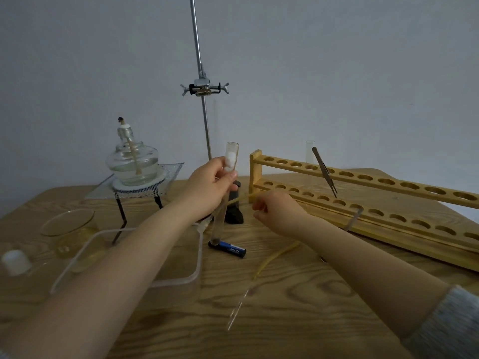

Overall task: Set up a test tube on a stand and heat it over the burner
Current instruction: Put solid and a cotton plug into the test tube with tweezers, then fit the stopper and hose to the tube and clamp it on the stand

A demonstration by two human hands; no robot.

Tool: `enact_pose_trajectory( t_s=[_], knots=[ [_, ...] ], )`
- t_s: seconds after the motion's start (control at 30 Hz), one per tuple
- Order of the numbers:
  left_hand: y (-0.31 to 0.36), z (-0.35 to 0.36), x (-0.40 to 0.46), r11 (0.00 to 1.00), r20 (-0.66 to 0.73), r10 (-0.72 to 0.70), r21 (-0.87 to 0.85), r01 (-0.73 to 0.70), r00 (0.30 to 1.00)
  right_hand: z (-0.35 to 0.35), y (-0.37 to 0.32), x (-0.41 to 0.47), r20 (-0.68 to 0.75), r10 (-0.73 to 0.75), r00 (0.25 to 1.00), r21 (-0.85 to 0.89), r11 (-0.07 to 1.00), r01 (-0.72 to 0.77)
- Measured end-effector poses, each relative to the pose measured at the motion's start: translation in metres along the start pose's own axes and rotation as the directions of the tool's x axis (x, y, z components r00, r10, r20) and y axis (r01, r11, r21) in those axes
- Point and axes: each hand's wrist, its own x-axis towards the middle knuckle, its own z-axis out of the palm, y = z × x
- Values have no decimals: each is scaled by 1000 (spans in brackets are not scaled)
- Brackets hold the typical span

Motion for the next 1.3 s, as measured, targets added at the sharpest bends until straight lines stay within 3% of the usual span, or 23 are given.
enact_pose_trajectory(
  t_s=[0.23,0.6,0.83,1.13,1.3],
  knots=[
    [-16,-4,16,1000,6,-14,-6,14,1000,26,-15,29,3,-84,996,-42,996,84],
    [-43,-10,30,999,-3,-22,-28,22,1000,73,-34,61,125,-358,925,-338,861,379],
    [-52,-12,33,999,-9,-24,-43,23,1000,88,-40,75,33,-371,928,-409,842,351],
    [-45,-11,31,998,6,-2,-64,2,1000,72,-39,72,113,-361,926,-478,797,369],
    [-42,-13,27,998,-6,1,-60,-2,1000,69,-40,67,53,-328,943,-385,865,322]
  ],
)
